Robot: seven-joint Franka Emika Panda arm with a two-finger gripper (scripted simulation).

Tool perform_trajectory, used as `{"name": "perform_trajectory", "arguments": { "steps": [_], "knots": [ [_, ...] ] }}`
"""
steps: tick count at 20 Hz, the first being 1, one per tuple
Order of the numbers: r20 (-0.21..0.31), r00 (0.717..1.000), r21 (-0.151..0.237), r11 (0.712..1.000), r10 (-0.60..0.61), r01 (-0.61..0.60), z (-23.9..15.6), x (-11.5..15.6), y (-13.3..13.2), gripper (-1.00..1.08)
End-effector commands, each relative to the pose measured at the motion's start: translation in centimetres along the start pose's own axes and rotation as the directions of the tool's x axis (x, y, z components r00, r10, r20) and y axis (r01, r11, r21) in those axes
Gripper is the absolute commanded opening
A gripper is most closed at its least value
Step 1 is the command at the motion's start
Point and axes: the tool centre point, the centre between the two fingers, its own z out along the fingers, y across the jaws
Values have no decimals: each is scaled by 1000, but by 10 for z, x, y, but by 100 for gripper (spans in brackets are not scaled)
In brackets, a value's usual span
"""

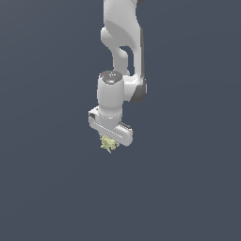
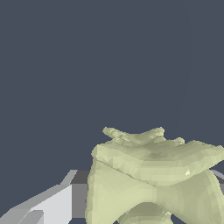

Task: Pick up the object and move it to a goal position.

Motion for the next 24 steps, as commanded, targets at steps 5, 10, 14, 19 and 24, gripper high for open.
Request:
{"name": "perform_trajectory", "arguments": {
  "steps": [5,10,14,19,24],
  "knots": [
    [-141,987,33,996,82,-78,-51,42,-31,-100],
    [-237,961,60,990,140,-129,-90,68,-48,-100],
    [-306,934,83,983,183,-165,-121,86,-60,-100],
    [-385,893,113,972,234,-206,-160,105,-73,-100],
    [-457,844,144,960,281,-242,-199,120,-83,-100]
  ]
}}
